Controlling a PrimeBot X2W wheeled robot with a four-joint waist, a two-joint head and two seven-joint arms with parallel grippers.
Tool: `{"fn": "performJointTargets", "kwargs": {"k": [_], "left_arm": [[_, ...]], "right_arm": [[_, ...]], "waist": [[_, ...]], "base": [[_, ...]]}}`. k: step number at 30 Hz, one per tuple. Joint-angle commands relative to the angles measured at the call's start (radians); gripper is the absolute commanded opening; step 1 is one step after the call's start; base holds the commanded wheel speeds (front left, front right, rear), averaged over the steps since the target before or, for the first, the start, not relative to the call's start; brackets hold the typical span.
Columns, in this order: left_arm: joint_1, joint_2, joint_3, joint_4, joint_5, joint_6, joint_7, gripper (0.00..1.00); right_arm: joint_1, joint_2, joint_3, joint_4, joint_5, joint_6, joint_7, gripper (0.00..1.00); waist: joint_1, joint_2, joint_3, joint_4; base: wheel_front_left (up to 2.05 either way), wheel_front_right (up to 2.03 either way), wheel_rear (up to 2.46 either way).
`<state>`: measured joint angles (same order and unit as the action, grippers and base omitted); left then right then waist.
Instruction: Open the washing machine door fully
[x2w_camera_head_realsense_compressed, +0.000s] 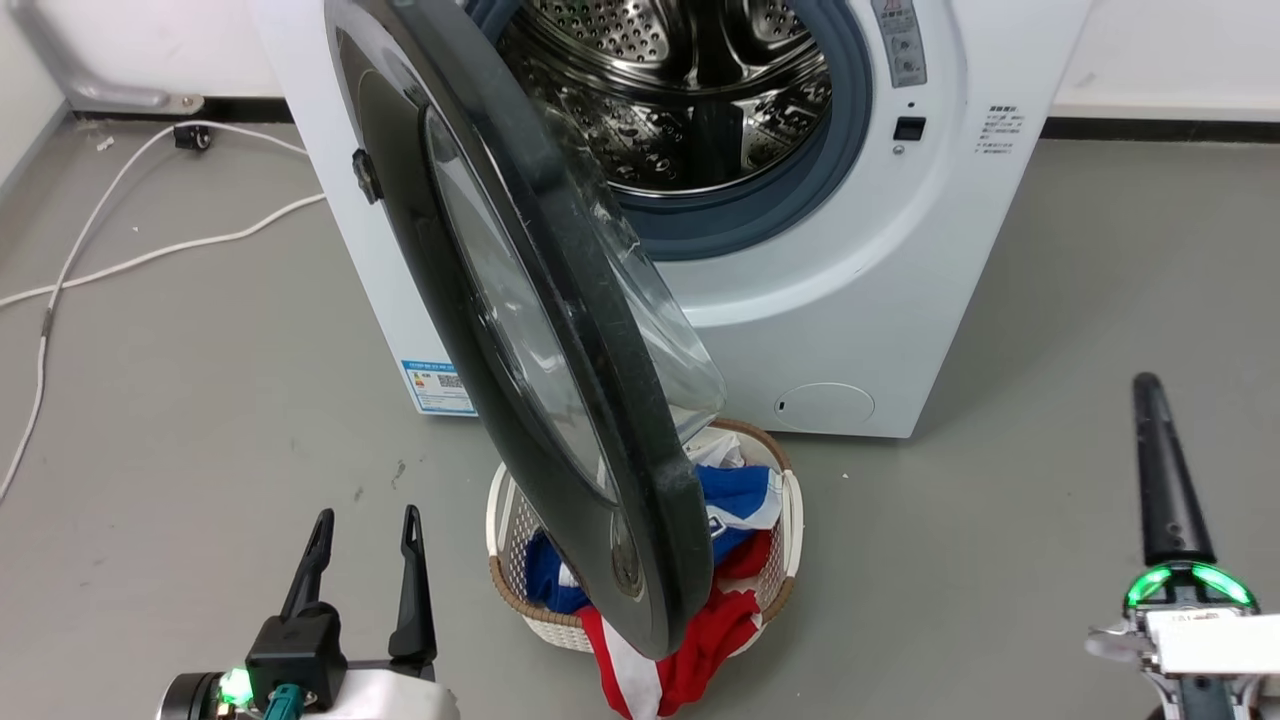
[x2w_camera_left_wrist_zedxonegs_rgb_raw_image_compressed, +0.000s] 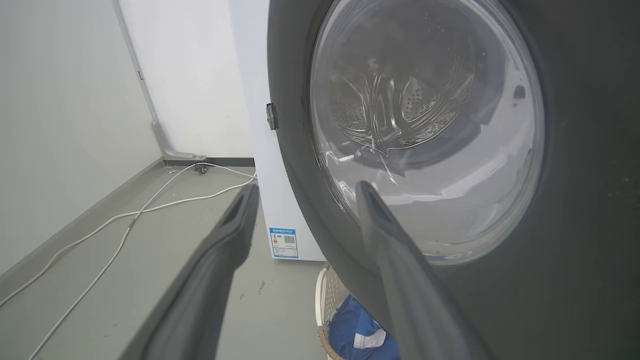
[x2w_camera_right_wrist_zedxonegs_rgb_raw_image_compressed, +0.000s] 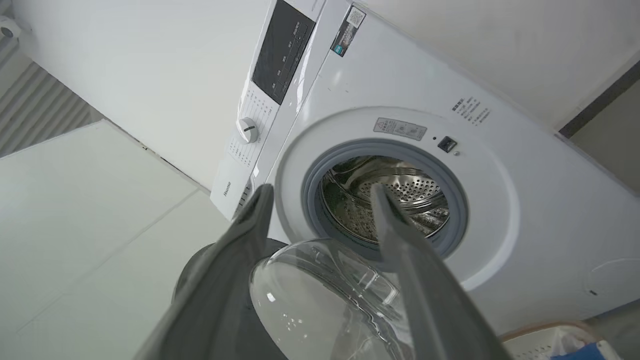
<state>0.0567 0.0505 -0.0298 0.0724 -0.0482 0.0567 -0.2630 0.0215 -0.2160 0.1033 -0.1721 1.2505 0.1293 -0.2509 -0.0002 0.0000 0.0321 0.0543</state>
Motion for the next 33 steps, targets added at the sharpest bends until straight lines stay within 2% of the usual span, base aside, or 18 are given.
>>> {"fn": "performJointTargets", "kwargs": {"k": [1, 3, 6, 9, 15, 23, 33], "left_arm": [[0.008, 0.000, 0.003, 0.000, 0.002, -0.002, -0.003, 1.00], [0.012, 0.000, 0.006, 0.000, 0.003, -0.003, -0.003, 1.00], [0.017, 0.000, 0.007, -0.001, 0.004, -0.004, -0.003, 1.00], [0.020, 0.000, 0.007, -0.003, 0.006, -0.005, -0.003, 1.00], [0.015, 0.000, 0.000, -0.004, 0.003, -0.005, -0.003, 1.00], [0.008, 0.000, -0.004, -0.006, 0.000, 0.002, -0.003, 1.00], [0.019, 0.000, -0.006, -0.009, 0.005, 0.005, -0.003, 1.00]], "right_arm": [[0.016, 0.002, -0.013, 0.001, -0.029, 0.003, -0.007, 1.00], [0.025, 0.007, -0.059, 0.004, -0.144, 0.003, -0.013, 1.00], [0.033, 0.038, -0.115, -0.013, -0.403, 0.003, -0.013, 1.00], [0.047, 0.042, -0.102, -0.044, -0.664, 0.002, -0.014, 1.00], [0.086, 0.072, -0.063, -0.020, -0.966, 0.001, -0.014, 1.00], [0.128, 0.131, -0.113, 0.084, -1.115, 0.001, -0.014, 1.00], [0.166, 0.160, -0.137, 0.137, -1.146, 0.001, -0.014, 1.00]], "waist": [[0.0002, 0.0000, -0.005, -0.004], [0.0002, 0.0000, -0.010, -0.007], [0.0002, 0.0000, -0.014, -0.010], [0.0002, 0.0000, -0.016, -0.011], [0.0002, 0.0000, -0.012, -0.008], [0.0002, 0.0000, -0.004, 0.000], [0.0002, 0.0000, -0.007, 0.003]], "base": [[0.00, 0.00, 0.00], [0.00, 0.00, 0.00], [0.00, 0.00, 0.00], [0.00, 0.00, 0.00], [0.00, 0.00, 0.00], [0.00, 0.00, 0.00], [0.00, 0.00, 0.00]]}}
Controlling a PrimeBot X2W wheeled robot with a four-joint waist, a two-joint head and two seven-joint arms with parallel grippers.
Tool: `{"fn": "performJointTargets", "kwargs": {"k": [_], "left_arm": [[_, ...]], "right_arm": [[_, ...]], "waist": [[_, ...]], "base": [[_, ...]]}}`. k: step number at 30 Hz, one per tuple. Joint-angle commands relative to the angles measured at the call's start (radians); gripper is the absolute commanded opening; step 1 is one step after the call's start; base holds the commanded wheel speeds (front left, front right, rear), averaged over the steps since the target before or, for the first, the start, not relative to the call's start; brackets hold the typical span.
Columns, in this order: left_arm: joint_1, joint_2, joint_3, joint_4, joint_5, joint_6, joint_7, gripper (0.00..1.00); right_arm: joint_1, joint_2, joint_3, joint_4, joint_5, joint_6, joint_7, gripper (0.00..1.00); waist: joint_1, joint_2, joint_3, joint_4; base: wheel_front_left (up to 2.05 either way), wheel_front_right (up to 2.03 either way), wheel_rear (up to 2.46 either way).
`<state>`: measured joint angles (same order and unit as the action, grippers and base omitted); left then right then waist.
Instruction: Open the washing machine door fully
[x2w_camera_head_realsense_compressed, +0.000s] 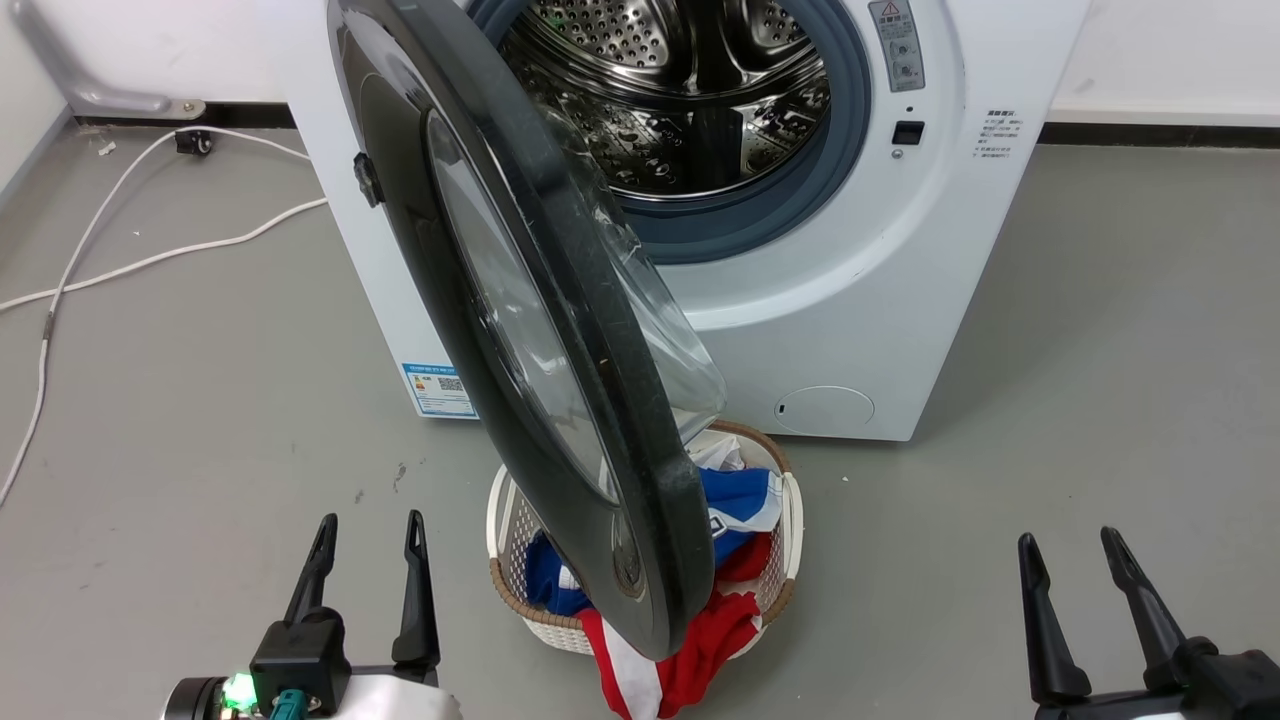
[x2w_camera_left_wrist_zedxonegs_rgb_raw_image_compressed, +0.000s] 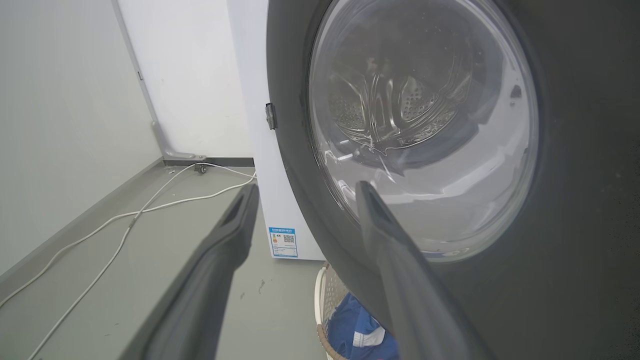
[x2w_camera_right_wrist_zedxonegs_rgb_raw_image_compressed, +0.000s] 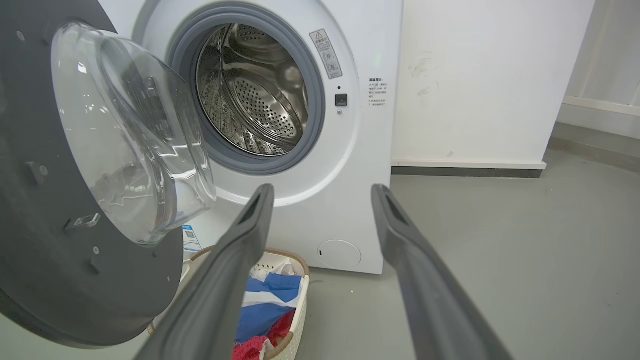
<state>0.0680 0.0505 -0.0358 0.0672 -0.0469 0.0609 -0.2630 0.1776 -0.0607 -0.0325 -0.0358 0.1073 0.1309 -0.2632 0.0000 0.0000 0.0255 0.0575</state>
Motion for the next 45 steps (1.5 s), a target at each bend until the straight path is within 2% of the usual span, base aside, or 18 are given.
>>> {"fn": "performJointTargets", "kwargs": {"k": [1, 7, 8, 9, 10, 11, 16, 22, 29, 36, 41, 45], "left_arm": [[0.010, 0.000, 0.000, -0.005, 0.004, 0.001, -0.003, 1.00], [0.010, 0.000, 0.002, 0.001, -0.008, -0.004, -0.003, 1.00], [0.009, 0.000, 0.003, 0.002, -0.008, -0.005, -0.003, 0.91], [0.007, 0.000, 0.005, 0.001, -0.009, -0.002, -0.003, 0.51], [0.005, 0.000, 0.006, -0.002, -0.009, 0.002, -0.003, 0.29], [0.004, 0.000, 0.006, -0.004, -0.010, 0.003, -0.003, 0.00], [-0.001, 0.000, 0.011, -0.009, 0.000, 0.008, -0.003, 0.00], [-0.042, 0.012, 0.024, -0.076, 0.029, 0.013, -0.003, 0.00], [-0.138, 0.047, 0.003, -0.268, 0.080, 0.016, -0.003, 0.00], [-0.232, 0.069, -0.157, -0.455, 0.148, -0.024, -0.002, 0.00], [-0.276, 0.063, -0.285, -0.474, 0.167, -0.063, -0.002, 0.00], [-0.270, 0.050, -0.378, -0.437, 0.161, -0.091, -0.002, 0.00]], "right_arm": [[0.011, 0.006, -0.002, 0.002, -0.003, 0.000, -0.002, 1.00], [0.014, 0.011, -0.006, 0.005, -0.010, 0.000, -0.002, 1.00], [0.014, 0.011, -0.006, 0.005, -0.010, 0.000, -0.002, 1.00], [0.014, 0.011, -0.005, 0.005, -0.011, 0.000, -0.002, 1.00], [0.014, 0.011, -0.003, 0.006, -0.012, 0.000, -0.002, 1.00], [0.013, 0.011, -0.002, 0.005, -0.014, 0.000, -0.002, 1.00], [0.005, 0.012, -0.005, 0.006, -0.016, 0.000, -0.002, 1.00], [0.005, 0.012, -0.003, 0.007, -0.007, 0.000, -0.002, 1.00], [-0.002, 0.012, 0.003, 0.009, 0.000, 0.000, -0.002, 1.00], [-0.003, 0.012, 0.004, 0.012, -0.008, 0.000, -0.002, 1.00], [-0.005, 0.012, 0.014, 0.017, -0.006, 0.000, -0.002, 1.00], [-0.006, 0.012, 0.017, 0.017, -0.002, 0.000, -0.002, 1.00]], "waist": [[0.0000, 0.0000, 0.000, -0.001], [0.0000, 0.0000, 0.003, -0.004], [0.0000, 0.0000, 0.003, -0.004], [0.0000, 0.0000, 0.004, -0.004], [0.0000, 0.0000, 0.004, -0.004], [0.0000, 0.0000, 0.003, -0.003], [0.0000, 0.0000, 0.000, -0.003], [0.0000, 0.0000, -0.003, 0.001], [0.0000, 0.0000, -0.002, 0.001], [0.0000, 0.0000, -0.005, -0.008], [0.0000, 0.0000, -0.005, -0.015], [0.0000, 0.0000, -0.004, -0.021]], "base": [[0.00, 0.00, 0.00], [0.00, 0.00, 0.00], [0.00, 0.00, 0.00], [0.00, 0.00, 0.00], [0.00, 0.00, 0.00], [0.00, 0.00, 0.00], [0.00, 0.00, 0.00], [0.00, 0.00, 0.00], [0.00, 0.00, 0.00], [0.00, 0.00, 0.00], [0.00, 0.00, 0.00], [0.00, 0.00, 0.00]]}}
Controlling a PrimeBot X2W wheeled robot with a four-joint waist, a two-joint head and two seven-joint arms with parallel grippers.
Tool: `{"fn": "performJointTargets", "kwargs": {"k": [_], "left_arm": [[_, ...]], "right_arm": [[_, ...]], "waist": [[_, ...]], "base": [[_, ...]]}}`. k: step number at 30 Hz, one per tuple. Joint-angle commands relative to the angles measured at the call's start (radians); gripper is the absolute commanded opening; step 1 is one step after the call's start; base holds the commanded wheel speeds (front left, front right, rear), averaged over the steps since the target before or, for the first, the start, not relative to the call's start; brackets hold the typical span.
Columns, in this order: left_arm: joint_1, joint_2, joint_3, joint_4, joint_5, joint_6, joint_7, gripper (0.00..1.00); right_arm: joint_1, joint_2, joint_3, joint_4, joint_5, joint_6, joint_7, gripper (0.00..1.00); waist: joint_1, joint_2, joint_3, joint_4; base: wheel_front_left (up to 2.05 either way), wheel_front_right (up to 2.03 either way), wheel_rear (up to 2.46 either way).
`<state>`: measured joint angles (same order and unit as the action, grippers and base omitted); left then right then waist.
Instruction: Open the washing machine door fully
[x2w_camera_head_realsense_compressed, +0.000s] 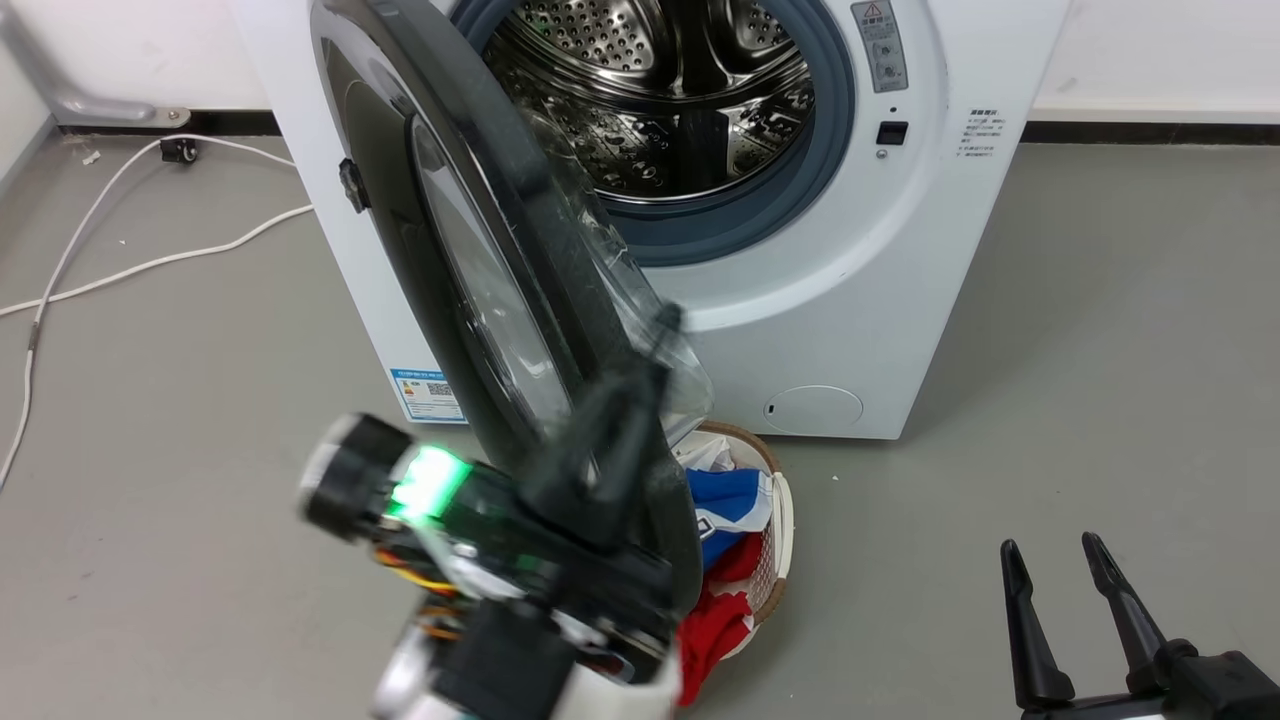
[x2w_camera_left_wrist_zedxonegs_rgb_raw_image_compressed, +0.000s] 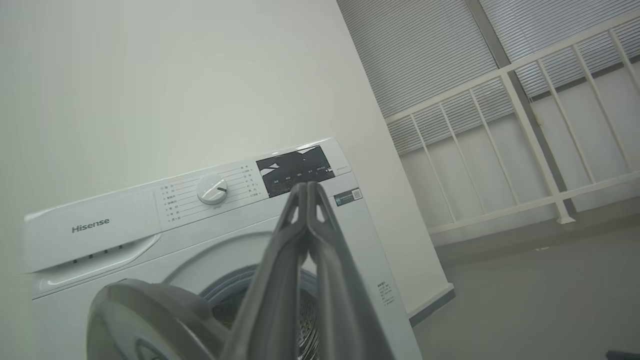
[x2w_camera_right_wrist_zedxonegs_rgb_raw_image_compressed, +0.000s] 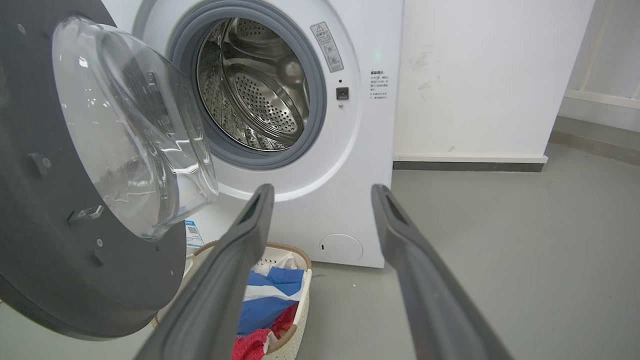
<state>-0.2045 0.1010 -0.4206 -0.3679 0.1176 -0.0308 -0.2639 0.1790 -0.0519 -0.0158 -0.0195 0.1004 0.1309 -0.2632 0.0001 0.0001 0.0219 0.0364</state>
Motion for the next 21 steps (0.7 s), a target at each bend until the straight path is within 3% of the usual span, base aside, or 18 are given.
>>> {"fn": "performJointTargets", "kwargs": {"k": [1, 12, 21], "left_arm": [[0.005, -0.003, -0.016, 0.007, -0.003, -0.005, -0.001, 0.00], [0.046, -0.019, -0.159, 0.175, -0.033, -0.039, 0.000, 0.00], [0.078, -0.025, -0.183, 0.355, -0.081, -0.033, -0.001, 0.00]], "right_arm": [[-0.008, 0.003, 0.001, 0.001, 0.005, 0.000, -0.002, 1.00], [-0.018, 0.003, 0.005, 0.006, 0.000, 0.000, -0.002, 1.00], [-0.035, 0.003, 0.012, 0.010, -0.003, 0.000, -0.002, 1.00]], "waist": [[-0.0001, -0.0001, 0.001, -0.001], [-0.0001, -0.0001, 0.017, 0.001], [-0.0001, -0.0001, 0.040, -0.007]], "base": [[0.00, 0.00, 0.00], [0.00, 0.00, 0.00], [0.00, 0.00, 0.00]]}}
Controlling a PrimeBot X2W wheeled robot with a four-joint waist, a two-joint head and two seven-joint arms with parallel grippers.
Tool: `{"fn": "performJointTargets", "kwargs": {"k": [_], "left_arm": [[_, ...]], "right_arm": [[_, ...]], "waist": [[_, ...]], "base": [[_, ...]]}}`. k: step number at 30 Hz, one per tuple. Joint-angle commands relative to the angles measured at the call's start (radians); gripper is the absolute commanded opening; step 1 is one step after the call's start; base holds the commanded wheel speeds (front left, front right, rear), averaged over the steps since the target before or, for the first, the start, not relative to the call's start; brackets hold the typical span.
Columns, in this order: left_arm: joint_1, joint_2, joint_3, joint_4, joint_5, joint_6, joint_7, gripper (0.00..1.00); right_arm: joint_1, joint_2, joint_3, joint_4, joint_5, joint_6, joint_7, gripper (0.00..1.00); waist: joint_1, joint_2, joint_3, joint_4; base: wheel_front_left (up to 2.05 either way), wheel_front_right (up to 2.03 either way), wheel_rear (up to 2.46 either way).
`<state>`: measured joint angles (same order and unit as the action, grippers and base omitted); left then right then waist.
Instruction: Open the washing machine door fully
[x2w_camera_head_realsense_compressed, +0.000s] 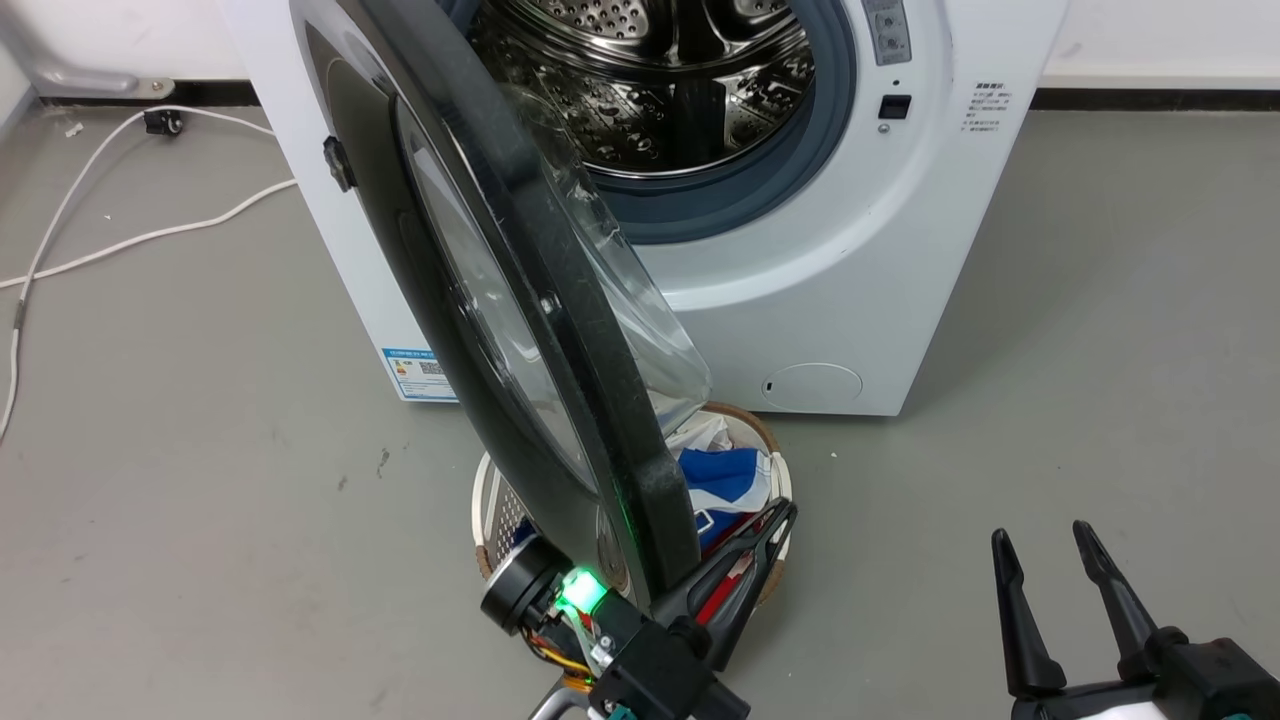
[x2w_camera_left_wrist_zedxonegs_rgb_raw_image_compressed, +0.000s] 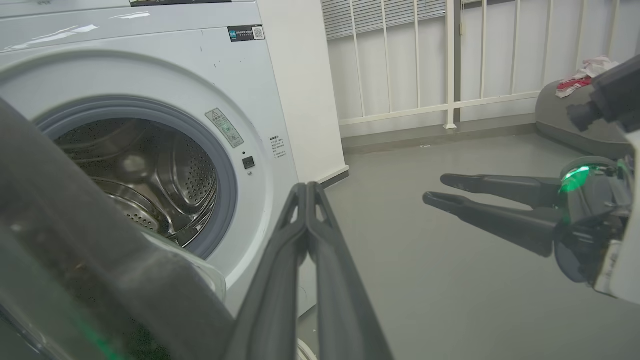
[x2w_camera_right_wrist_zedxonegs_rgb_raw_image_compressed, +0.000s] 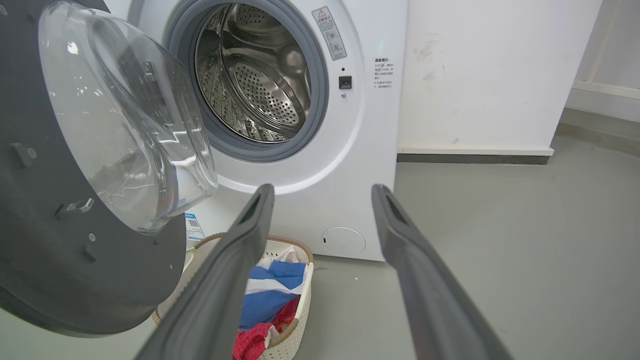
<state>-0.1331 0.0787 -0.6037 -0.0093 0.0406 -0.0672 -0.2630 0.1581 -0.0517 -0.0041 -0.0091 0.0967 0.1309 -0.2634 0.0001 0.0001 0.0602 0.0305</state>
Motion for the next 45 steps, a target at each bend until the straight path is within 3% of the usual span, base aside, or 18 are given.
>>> {"fn": "performJointTargets", "kwargs": {"k": [1, 10, 25, 35, 45], "left_arm": [[0.008, -0.003, 0.001, 0.016, -0.008, 0.006, -0.002, 0.00], [0.013, -0.002, 0.030, 0.104, -0.045, 0.040, -0.002, 0.00], [0.097, 0.057, 0.103, 0.027, -0.073, 0.113, 0.001, 0.00], [0.144, 0.088, 0.122, -0.044, -0.077, 0.139, 0.004, 0.00], [0.213, 0.143, 0.239, -0.047, -0.130, 0.207, 0.013, 0.00]], "right_arm": [[-0.014, 0.003, 0.000, 0.001, 0.001, 0.000, -0.002, 1.00], [-0.020, 0.003, 0.002, 0.012, -0.001, 0.000, -0.002, 1.00], [0.013, 0.002, 0.016, 0.046, 0.021, 0.000, -0.002, 1.00], [0.035, 0.002, 0.014, 0.079, 0.025, 0.000, -0.002, 1.00], [0.028, 0.002, 0.010, 0.079, 0.018, 0.000, -0.002, 1.00]], "waist": [[-0.0001, -0.0001, 0.004, -0.001], [-0.0001, -0.0001, 0.010, 0.002], [-0.0001, -0.0001, -0.007, 0.093], [-0.0001, -0.0001, -0.003, 0.168], [-0.0001, -0.0001, 0.012, 0.201]], "base": [[0.00, 0.00, 0.00], [0.00, 0.00, 0.00], [0.00, 0.00, 0.00], [0.00, 0.00, 0.00], [0.00, 0.00, 0.00]]}}
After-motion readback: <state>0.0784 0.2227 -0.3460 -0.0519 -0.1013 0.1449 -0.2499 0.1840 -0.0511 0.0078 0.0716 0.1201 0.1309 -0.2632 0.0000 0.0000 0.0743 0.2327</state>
